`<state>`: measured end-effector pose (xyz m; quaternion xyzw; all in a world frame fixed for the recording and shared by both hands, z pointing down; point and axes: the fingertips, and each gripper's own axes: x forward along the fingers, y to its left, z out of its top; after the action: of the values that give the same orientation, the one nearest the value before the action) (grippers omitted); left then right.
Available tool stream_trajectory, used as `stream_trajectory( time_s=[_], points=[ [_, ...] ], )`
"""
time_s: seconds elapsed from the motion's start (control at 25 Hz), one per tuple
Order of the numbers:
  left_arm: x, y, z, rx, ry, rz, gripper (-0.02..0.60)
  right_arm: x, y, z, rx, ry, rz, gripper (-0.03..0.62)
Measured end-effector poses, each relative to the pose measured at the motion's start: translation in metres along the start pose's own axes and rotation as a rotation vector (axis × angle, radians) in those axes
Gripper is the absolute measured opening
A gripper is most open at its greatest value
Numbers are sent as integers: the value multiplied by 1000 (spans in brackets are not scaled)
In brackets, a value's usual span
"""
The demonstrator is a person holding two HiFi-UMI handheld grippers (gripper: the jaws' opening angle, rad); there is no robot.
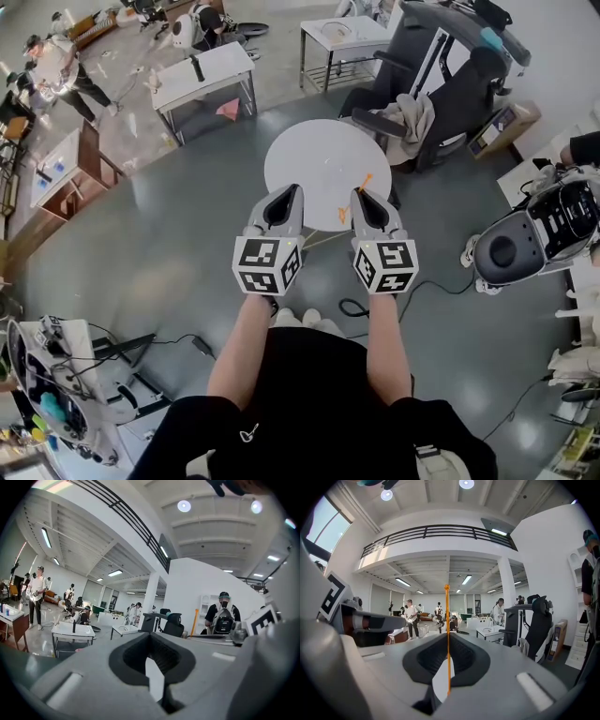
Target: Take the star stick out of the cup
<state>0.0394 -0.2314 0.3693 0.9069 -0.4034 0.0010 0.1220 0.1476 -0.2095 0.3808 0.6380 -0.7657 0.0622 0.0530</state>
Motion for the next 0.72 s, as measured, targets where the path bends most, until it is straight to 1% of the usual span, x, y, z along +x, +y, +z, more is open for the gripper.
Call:
stream_trajectory(
  time_s=[0.72],
  points=[
    [4,-8,-2,9,-2,-2,3,0,-3,-1,5,-12,13,11]
  ],
)
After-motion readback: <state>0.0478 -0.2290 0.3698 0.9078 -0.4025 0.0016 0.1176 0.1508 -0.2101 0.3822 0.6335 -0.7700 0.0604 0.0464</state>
